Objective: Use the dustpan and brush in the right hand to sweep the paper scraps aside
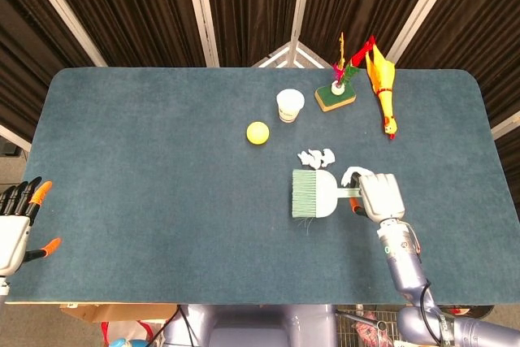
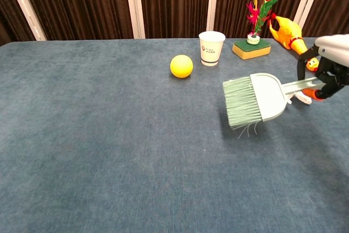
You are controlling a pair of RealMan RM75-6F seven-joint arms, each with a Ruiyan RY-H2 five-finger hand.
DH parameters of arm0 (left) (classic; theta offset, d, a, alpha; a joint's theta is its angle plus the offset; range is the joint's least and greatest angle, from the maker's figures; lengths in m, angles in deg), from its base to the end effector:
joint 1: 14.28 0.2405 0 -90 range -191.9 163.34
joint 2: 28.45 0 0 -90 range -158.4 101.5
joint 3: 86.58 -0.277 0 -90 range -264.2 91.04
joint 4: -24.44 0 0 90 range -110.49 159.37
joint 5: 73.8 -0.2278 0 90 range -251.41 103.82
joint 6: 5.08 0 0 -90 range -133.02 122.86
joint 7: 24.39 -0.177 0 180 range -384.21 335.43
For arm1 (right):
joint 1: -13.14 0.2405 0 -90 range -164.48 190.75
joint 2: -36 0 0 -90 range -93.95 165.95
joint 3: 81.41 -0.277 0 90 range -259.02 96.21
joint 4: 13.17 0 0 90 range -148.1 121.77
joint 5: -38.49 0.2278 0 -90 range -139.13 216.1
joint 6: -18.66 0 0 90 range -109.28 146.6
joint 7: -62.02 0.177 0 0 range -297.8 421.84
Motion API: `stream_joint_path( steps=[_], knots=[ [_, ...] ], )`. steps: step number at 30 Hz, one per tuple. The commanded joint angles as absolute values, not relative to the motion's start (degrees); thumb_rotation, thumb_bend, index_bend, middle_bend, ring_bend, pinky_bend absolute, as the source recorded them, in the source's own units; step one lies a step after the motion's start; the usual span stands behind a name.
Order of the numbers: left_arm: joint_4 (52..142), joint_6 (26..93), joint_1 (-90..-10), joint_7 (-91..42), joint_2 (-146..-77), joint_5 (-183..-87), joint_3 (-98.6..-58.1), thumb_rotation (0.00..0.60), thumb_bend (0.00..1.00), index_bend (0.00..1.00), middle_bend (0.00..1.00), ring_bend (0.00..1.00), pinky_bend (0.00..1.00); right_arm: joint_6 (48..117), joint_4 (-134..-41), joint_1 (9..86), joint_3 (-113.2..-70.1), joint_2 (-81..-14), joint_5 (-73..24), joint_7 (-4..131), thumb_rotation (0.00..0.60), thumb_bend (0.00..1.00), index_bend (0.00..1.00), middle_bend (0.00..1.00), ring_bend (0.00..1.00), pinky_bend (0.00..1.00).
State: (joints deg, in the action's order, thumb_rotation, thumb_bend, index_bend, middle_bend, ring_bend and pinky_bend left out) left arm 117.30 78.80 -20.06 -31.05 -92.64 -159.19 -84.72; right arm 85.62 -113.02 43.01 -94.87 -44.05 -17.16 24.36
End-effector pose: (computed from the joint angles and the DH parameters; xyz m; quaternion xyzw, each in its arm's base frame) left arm -0.3358 0.2183 0.1447 -0.6219 -0.3636 -0.3497 0.5989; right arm -0.2099 -0.3541 0.0306 0.6732 -0.3854 0.3139 0.5475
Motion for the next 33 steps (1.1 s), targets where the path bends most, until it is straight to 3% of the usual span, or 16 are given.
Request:
stream_joint_path(
  steps=[1, 6, 24, 33],
  knots=[
    [117.3, 78.72, -20.1, -31.01, -92.63, -159.07, -84.67, 0.6, 0.0, 0.0, 0.0, 0.0, 0.02, 86.3, -115.24, 44.1, -95.49, -43.02, -16.73, 22.29, 0.6, 0.62, 0.78, 0.93, 0.97, 0.83],
    [117.33, 78.73, -20.13, -31.04, -92.61, -159.14, -84.67, 0.6, 0.0, 0.0, 0.0, 0.0, 0.02, 86.26, -115.54, 45.94, -96.6, -43.39, -14.48, 20.02, 0.6, 0.62, 0.78, 0.93, 0.97, 0.83],
    [118.14, 77.93, -20.38, -28.99, -91.94, -158.94, -84.72, 0.6, 0.0, 0.0, 0.0, 0.0, 0.02, 80.52, -100.91, 55.66, -99.06, -51.04, -2.56, 13.73, 0.6, 0.62, 0.78, 0.93, 0.97, 0.83],
    [118.42, 77.56, -20.42, -28.17, -91.7, -158.01, -84.4, 0.6, 0.0, 0.0, 0.0, 0.0, 0.02, 78.97, -93.59, 58.13, -97.95, -52.56, 1.2, 11.0, 0.6, 0.62, 0.78, 0.93, 0.97, 0.83]
  ],
)
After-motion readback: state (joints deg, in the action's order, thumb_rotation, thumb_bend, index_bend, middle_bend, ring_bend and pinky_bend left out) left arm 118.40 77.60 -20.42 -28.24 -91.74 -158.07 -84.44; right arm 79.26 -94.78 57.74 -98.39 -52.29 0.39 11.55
